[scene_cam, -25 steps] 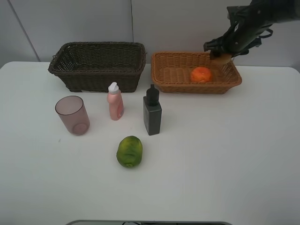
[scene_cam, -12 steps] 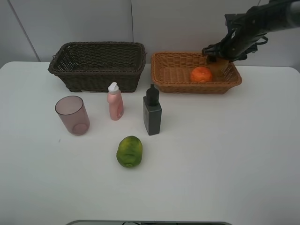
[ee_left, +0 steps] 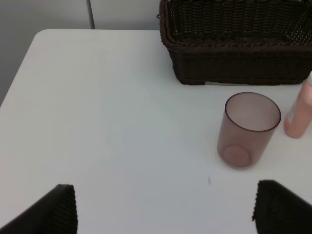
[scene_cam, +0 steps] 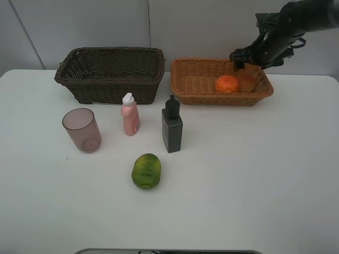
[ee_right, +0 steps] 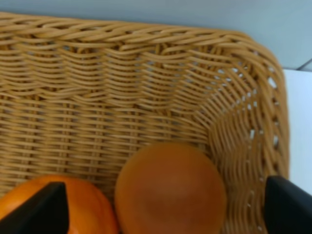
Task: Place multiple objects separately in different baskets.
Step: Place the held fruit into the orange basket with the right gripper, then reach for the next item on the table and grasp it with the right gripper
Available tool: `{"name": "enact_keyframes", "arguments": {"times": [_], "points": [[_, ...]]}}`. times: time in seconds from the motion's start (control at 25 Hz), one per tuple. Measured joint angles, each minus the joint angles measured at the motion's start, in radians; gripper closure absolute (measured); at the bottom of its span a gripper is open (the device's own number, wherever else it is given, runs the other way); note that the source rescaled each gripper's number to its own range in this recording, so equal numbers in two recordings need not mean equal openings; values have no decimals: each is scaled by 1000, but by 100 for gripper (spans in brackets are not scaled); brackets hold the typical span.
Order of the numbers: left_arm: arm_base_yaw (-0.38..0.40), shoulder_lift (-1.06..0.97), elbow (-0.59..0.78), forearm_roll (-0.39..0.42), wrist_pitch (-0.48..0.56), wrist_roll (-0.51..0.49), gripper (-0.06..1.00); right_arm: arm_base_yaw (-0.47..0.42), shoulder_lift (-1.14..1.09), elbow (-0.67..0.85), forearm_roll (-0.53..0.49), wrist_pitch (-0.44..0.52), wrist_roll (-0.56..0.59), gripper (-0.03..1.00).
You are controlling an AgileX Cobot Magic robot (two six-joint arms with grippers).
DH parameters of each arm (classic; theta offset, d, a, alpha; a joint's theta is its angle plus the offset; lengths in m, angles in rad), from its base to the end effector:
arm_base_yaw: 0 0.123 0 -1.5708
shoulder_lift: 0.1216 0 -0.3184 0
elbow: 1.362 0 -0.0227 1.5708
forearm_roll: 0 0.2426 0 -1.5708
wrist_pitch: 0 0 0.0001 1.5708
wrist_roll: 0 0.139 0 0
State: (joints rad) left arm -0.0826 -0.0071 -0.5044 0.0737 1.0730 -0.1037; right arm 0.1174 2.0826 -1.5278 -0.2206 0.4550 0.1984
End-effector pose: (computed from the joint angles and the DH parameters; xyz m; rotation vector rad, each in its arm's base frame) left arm -0.0045 0.0094 0.2516 -0.0260 2.0428 -0.0283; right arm 0.4979 0.0452 0.1810 -0.1052 2.4769 -0.0698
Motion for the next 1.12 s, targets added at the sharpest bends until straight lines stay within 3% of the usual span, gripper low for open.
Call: {"name": "enact_keyframes", "arguments": {"times": [0.2, 0.44, 0.8, 1.12], "points": [[0, 0, 0, 0, 0, 0, 2, 39, -82, 0, 7, 151, -44, -3], [0, 0, 0, 0, 0, 0, 2, 111, -176, 32, 84, 363, -50, -3], [0, 0, 0, 0, 0, 0, 2, 241, -473, 423, 180, 335, -40, -3], [0, 0, 0, 0, 0, 0, 2, 535, -718, 666, 203, 339, 116, -3]]}}
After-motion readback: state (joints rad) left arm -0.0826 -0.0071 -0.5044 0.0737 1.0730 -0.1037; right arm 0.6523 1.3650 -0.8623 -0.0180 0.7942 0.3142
